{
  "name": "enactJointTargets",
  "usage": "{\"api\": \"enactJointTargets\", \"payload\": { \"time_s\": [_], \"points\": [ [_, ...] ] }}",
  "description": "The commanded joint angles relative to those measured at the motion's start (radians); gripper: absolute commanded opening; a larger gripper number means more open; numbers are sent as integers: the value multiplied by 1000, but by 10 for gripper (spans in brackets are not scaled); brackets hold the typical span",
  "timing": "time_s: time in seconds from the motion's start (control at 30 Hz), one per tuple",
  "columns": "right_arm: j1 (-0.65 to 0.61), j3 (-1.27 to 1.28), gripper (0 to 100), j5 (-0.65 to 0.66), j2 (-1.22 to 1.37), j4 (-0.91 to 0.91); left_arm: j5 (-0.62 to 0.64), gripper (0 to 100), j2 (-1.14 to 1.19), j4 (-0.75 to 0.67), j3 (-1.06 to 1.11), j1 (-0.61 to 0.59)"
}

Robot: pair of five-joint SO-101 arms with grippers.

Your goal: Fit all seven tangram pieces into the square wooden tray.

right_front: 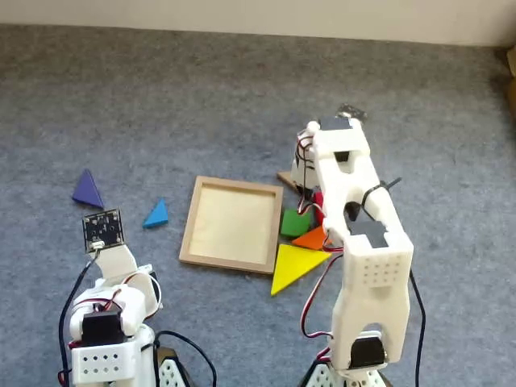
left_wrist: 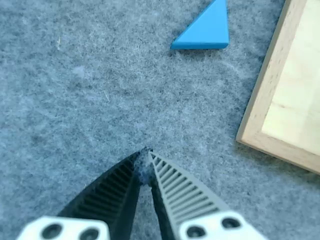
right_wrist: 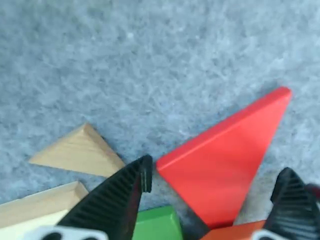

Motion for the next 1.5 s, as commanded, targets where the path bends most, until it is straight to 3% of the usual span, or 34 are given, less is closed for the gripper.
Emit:
{"api": "enactJointTargets", "payload": {
  "time_s": [0.0,0.57,0.83,1.03,1.47],
  "points": [
    [10,-44,365,9,-19,7,6,6,-42,5,19,13],
    [42,-36,361,2,-21,-35,6,6,-42,5,19,16],
    [41,-42,142,11,-21,-44,6,6,-42,5,19,16],
    [36,-42,138,81,-27,-35,6,6,-42,5,19,18],
    [35,-38,138,87,-99,-35,6,6,-42,5,19,13]
  ]
}}
